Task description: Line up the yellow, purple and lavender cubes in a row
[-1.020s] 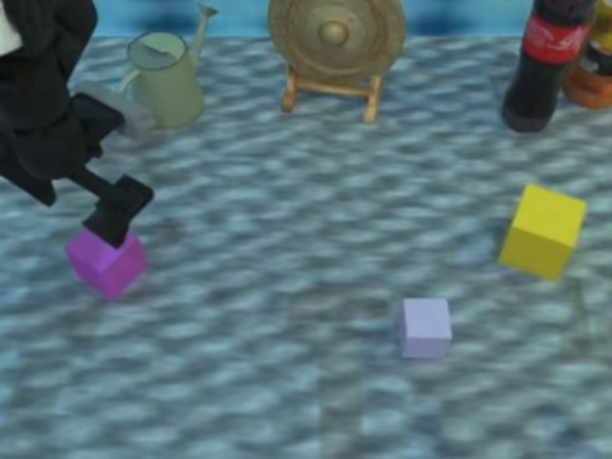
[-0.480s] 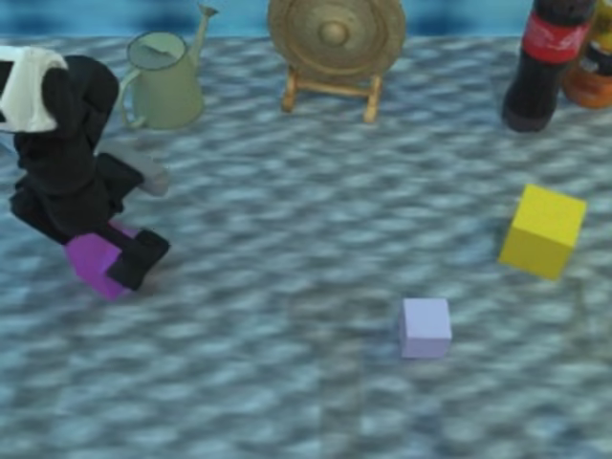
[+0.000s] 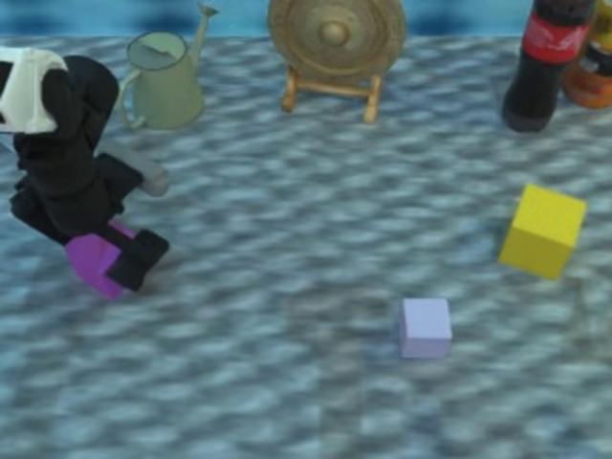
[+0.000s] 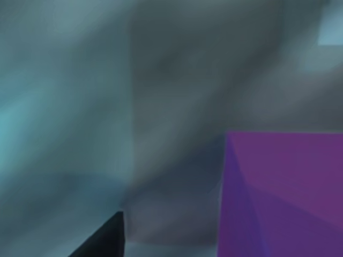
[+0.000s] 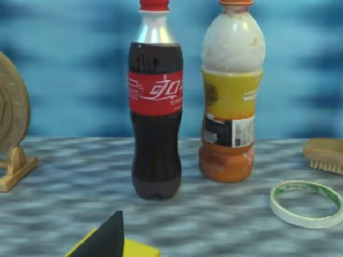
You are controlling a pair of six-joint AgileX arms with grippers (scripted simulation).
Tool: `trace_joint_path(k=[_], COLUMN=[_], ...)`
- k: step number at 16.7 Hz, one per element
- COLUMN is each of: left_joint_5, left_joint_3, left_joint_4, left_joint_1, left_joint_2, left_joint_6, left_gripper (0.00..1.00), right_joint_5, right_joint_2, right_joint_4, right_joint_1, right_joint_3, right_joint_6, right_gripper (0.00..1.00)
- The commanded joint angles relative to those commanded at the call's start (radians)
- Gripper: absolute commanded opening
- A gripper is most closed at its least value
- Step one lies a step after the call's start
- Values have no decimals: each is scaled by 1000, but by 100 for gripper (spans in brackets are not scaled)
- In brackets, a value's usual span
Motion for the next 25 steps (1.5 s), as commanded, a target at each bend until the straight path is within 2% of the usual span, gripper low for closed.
trace_joint_path(k=[10, 20, 25], left_joint_5=[0, 8, 8], left_joint_3=[0, 9, 102], left_joint_4=[0, -15, -169], left_joint_1=[0, 0, 11], left_joint_2=[0, -23, -75], left_joint_6=[0, -4, -5], left_gripper=[2, 0, 0], right_joint_5=[0, 0, 0], right_joint_2=[0, 0, 0], right_joint_4=[0, 0, 0], right_joint_1=[0, 0, 0], right_joint_3=[0, 0, 0], right_joint_6=[0, 0, 0], right_gripper=[100, 100, 100])
